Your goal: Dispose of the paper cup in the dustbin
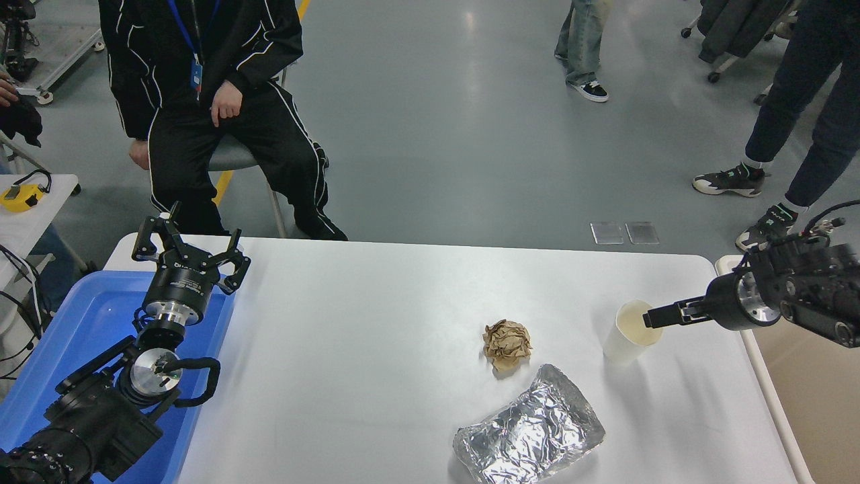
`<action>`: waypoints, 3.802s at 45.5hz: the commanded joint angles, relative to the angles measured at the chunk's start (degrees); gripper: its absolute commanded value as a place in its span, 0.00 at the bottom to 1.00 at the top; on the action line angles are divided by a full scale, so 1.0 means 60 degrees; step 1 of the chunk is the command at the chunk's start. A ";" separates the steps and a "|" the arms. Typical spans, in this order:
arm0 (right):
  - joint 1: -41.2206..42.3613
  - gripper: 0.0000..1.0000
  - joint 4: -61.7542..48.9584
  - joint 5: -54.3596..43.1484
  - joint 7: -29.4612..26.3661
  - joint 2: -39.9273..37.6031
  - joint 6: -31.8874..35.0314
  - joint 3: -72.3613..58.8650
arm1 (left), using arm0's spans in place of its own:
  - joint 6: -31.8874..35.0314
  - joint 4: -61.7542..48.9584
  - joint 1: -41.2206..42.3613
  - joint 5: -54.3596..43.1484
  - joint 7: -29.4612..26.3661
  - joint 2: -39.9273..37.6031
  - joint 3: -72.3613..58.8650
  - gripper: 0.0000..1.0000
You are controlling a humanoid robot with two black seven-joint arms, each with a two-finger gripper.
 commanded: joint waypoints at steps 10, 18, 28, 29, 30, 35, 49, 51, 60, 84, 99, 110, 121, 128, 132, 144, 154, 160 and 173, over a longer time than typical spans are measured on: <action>-0.0607 0.98 -0.0970 0.0315 -0.0255 0.0821 -0.0166 0.0001 | 0.0000 0.0000 0.0000 -0.0001 0.0000 0.0000 0.0006 1.00; -0.0636 0.97 -0.1029 0.0301 -0.0241 0.0806 -0.0166 0.0001 | 0.0000 0.0000 0.0000 -0.0001 0.0000 0.0000 -0.0008 1.00; -0.0812 0.82 -0.1190 0.0286 -0.0241 0.0792 -0.0151 -0.0087 | 0.0000 0.0000 0.0000 -0.0001 0.0000 0.0000 -0.0009 1.00; -0.0826 0.79 -0.1190 0.0272 -0.0241 0.0792 -0.0151 -0.0102 | 0.0000 0.0000 0.0000 -0.0001 0.0000 0.0014 0.0006 1.00; -0.0841 0.77 -0.1205 0.0257 -0.0241 0.0792 -0.0165 -0.0102 | 0.0000 0.0000 0.0000 -0.0001 0.0000 0.0000 0.0006 1.00; -0.0856 0.54 -0.1307 0.0184 -0.0212 0.0792 -0.0151 -0.0131 | 0.0000 0.0000 0.0000 -0.0001 0.0000 0.0000 -0.0008 1.00; -0.0856 0.01 -0.1322 0.0140 -0.0168 0.0792 -0.0151 -0.0146 | 0.0000 0.0000 0.0000 -0.0001 0.0000 0.0000 0.0006 1.00; -0.0856 0.00 -0.1322 0.0140 -0.0153 0.0792 -0.0151 -0.0146 | 0.0000 0.0000 0.0000 -0.0001 0.0000 0.0000 -0.0009 1.00; -0.0826 0.00 -0.1322 0.0140 -0.0124 0.0792 -0.0122 -0.0175 | 0.0000 0.0000 0.0000 -0.0001 0.0000 0.0000 -0.0009 1.00; -0.0080 0.00 -0.1146 0.0330 0.0169 0.0265 0.0039 0.0132 | 0.0000 0.0000 0.0000 -0.0001 0.0000 0.0000 -0.0009 1.00; -0.0109 0.00 -0.1614 0.0651 0.0243 -0.1097 0.0567 0.2080 | 0.0000 0.0000 0.0000 -0.0001 0.0000 0.0014 0.0006 1.00; -0.0606 0.00 -0.4162 0.2702 0.0243 -0.1171 0.1064 0.2154 | 0.0000 0.0000 0.0000 -0.0001 0.0000 0.0000 0.0006 1.00; -0.1499 0.00 -0.5554 0.3552 0.0111 -0.1157 0.1065 0.2169 | 0.0000 0.0000 0.0000 -0.0001 0.0000 0.0000 0.0006 1.00; -0.2012 0.00 -0.6009 0.3962 -0.0050 -0.1157 0.1036 0.2169 | 0.0000 0.0015 0.0000 -0.0001 0.0000 0.0000 -0.0009 1.00; -0.2290 0.00 -0.6228 0.4254 -0.0429 -0.1157 0.0992 0.2256 | 0.0000 0.0000 0.0000 -0.0001 0.0000 0.0000 -0.0009 1.00; -0.2862 0.00 -0.6844 0.4622 -0.2656 -0.1157 0.0933 0.2900 | 0.0000 0.0000 0.0000 -0.0001 0.0000 0.0000 -0.0008 1.00; -0.3111 0.00 -0.6903 0.4651 -0.3580 -0.1157 0.0084 0.3663 | 0.0000 0.0000 0.0000 -0.0001 0.0000 0.0000 -0.0009 1.00; -0.3609 0.00 -0.6918 0.4681 -0.3786 -0.1010 -0.0487 0.3677 | 0.0000 0.0000 0.0000 -0.0001 0.0000 0.0000 0.0006 1.00; -0.4825 0.00 -0.6932 0.4710 -0.3844 -0.0278 -0.0971 0.3677 | 0.0000 0.0000 0.0000 -0.0001 0.0000 0.0000 -0.0009 1.00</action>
